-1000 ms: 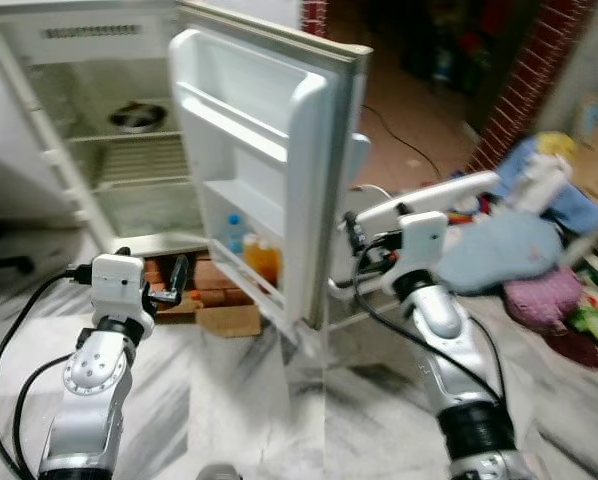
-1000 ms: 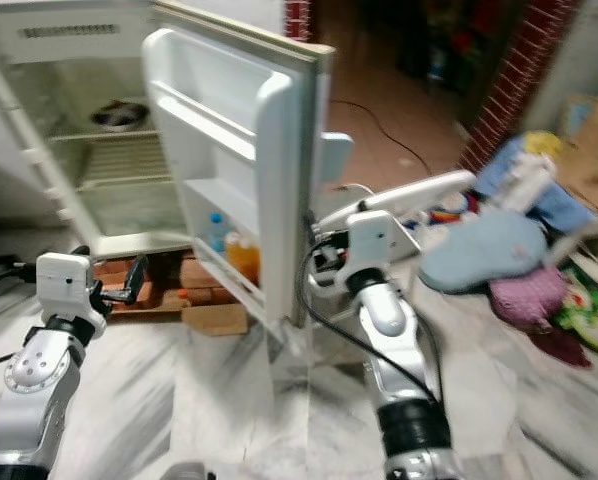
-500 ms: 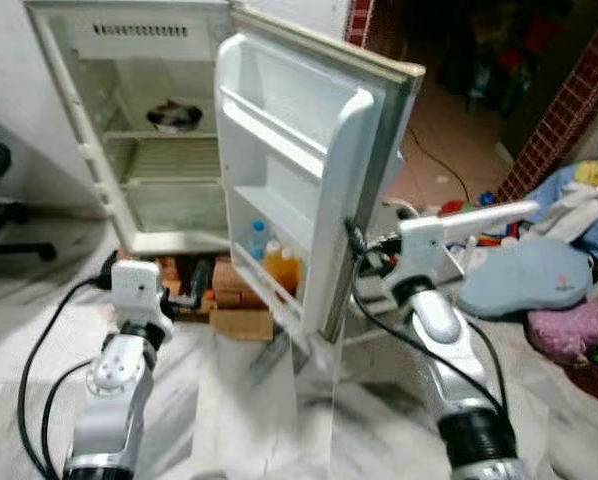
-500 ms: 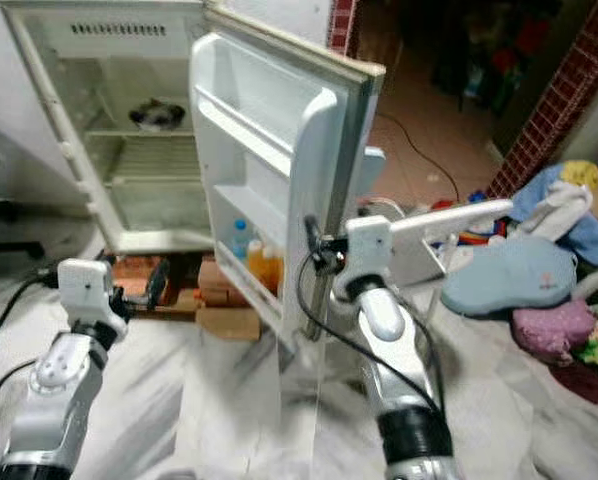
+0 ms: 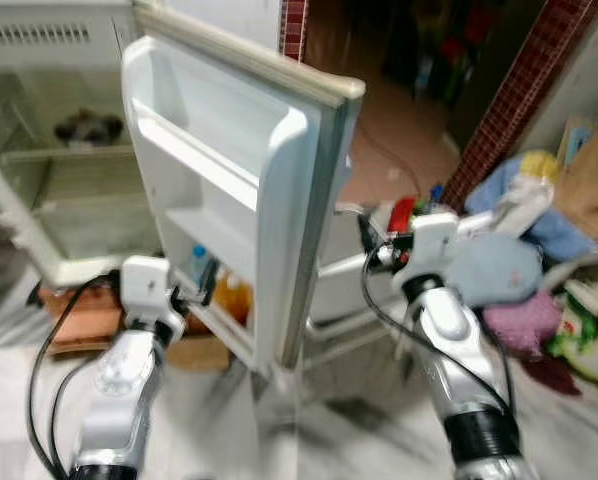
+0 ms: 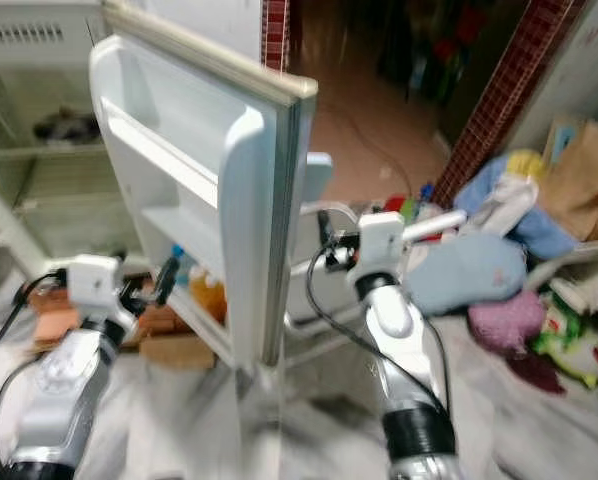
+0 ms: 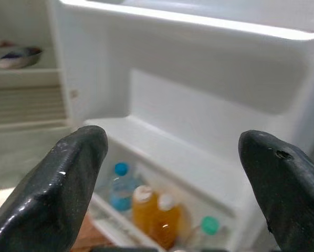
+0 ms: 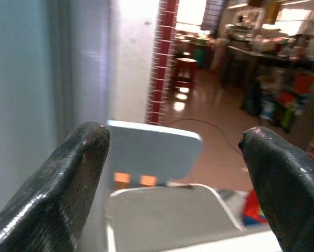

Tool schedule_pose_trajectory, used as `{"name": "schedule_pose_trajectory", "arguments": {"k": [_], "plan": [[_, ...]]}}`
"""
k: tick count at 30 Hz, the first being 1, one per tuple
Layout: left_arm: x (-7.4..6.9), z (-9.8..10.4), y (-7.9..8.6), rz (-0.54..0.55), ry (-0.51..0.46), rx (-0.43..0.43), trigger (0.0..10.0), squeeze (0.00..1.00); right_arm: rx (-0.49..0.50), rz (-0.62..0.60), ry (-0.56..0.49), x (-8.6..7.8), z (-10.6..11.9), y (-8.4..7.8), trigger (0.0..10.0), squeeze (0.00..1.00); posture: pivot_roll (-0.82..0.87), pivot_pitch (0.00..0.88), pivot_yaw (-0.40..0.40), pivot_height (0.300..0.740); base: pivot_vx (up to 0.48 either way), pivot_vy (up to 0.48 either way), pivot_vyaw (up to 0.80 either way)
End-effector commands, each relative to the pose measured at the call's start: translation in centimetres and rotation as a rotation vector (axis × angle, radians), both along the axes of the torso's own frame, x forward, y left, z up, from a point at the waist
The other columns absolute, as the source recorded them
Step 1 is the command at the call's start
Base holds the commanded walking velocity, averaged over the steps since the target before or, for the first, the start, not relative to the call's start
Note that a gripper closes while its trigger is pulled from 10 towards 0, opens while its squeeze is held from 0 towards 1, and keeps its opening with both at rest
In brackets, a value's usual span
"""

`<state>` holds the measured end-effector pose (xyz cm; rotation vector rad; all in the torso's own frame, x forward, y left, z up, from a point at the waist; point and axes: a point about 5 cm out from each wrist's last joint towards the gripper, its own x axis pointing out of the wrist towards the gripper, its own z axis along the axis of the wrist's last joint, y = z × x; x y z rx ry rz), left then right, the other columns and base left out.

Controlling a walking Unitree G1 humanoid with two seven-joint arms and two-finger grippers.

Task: Restocking fridge

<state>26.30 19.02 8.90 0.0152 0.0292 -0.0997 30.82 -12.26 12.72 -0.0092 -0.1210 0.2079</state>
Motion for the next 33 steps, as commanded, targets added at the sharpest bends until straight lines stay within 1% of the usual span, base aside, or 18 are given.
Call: {"name": "schedule_pose_trajectory", "arguments": {"k": [1,6,7,8,10,13,14,19,21,22,23,24,26,27,28,29,31,33], "plan": [[-0.3,-0.2,0.1,0.009,0.011,0.007,10.0,0.00,-0.007,0.007,-0.002,0.3,0.3,-0.2,10.0,0.00,0.09,0.000,-0.075,0.740,0.000,0.000,0.00],[-0.7,-0.7,0.4,0.057,0.057,-0.048,10.0,0.00,-0.013,0.063,-0.021,1.3,1.0,-0.1,10.0,0.00,0.09,0.000,-0.076,0.740,0.000,0.000,0.00],[-1.1,-1.1,0.7,0.082,0.090,-0.094,10.0,0.00,-0.051,0.067,-0.053,2.1,1.8,-0.2,10.0,0.00,0.11,0.001,-0.080,0.740,0.000,0.000,0.80],[-1.3,-1.2,0.7,0.087,0.100,-0.108,10.0,0.00,-0.067,0.062,-0.066,2.5,2.1,-0.2,10.0,0.00,0.11,0.001,-0.080,0.740,0.000,0.000,0.80],[-1.8,-1.4,0.6,0.071,0.122,-0.107,10.0,0.00,-0.056,0.059,-0.076,3.5,2.9,-0.2,10.0,0.00,0.12,0.004,-0.085,0.740,0.000,0.000,0.80],[-2.1,-1.6,0.4,0.041,0.136,-0.106,10.0,0.00,-0.069,0.044,-0.085,4.2,3.4,0.0,10.0,0.00,0.13,0.006,-0.086,0.740,0.000,0.000,0.80],[-2.3,-1.6,0.1,0.015,0.144,-0.100,10.0,0.00,-0.064,0.015,-0.081,4.7,3.6,-0.1,10.0,0.00,0.14,0.008,-0.090,0.740,0.000,0.000,0.00],[-2.7,-1.6,0.1,0.005,0.157,-0.078,10.0,0.00,-0.084,-0.076,-0.074,5.8,4.0,-0.7,10.0,0.00,0.15,0.011,-0.090,0.740,0.000,0.000,0.00],[-2.7,-1.6,0.2,0.006,0.162,-0.079,10.0,0.00,-0.067,-0.067,-0.061,5.9,3.9,-0.6,10.0,0.00,0.15,0.010,-0.090,0.740,0.000,0.000,0.00],[-2.8,-1.6,0.2,0.006,0.166,-0.078,10.0,0.00,-0.015,-0.048,-0.050,6.0,4.0,-0.3,10.0,0.00,0.16,0.011,-0.090,0.740,0.000,0.000,0.00],[-2.8,-1.6,0.2,0.005,0.168,-0.077,10.0,0.00,0.022,-0.002,-0.047,6.0,4.1,0.1,10.0,0.00,0.15,0.012,-0.088,0.740,0.000,0.000,0.00],[-2.8,-1.6,0.2,0.001,0.171,-0.076,10.0,0.00,0.110,0.098,-0.045,5.8,4.5,1.3,10.0,0.00,0.15,0.011,-0.086,0.740,0.000,0.000,0.00],[-2.8,-1.6,0.2,-0.005,0.175,-0.075,10.0,0.00,0.215,0.209,-0.038,5.5,5.0,2.5,10.0,0.00,0.15,0.012,-0.083,0.740,0.000,0.000,0.00],[-2.8,-1.6,0.1,-0.009,0.180,-0.074,10.0,0.00,0.299,0.335,-0.026,4.9,5.6,3.7,10.0,0.00,0.15,0.012,-0.083,0.740,0.000,0.000,0.00],[-2.8,-1.7,0.1,-0.018,0.188,-0.071,10.0,0.00,0.468,0.637,-0.050,2.8,7.7,5.7,10.0,0.00,0.15,0.013,-0.081,0.740,0.000,0.000,0.00],[-2.8,-1.7,0.1,-0.021,0.190,-0.070,10.0,0.00,0.532,0.797,-0.069,1.3,8.9,6.5,10.0,0.00,0.15,0.013,-0.081,0.740,0.000,0.000,0.00],[-2.9,-1.7,0.0,-0.025,0.194,-0.071,10.0,0.00,0.574,1.039,-0.083,-1.3,10.4,7.0,10.0,0.00,0.15,0.013,-0.081,0.740,0.000,0.000,0.00],[-2.9,-1.7,0.0,-0.029,0.197,-0.072,10.0,0.00,0.578,1.080,-0.087,-1.8,10.6,6.8,10.0,0.00,0.15,0.014,-0.081,0.740,0.000,0.000,0.00]]}}
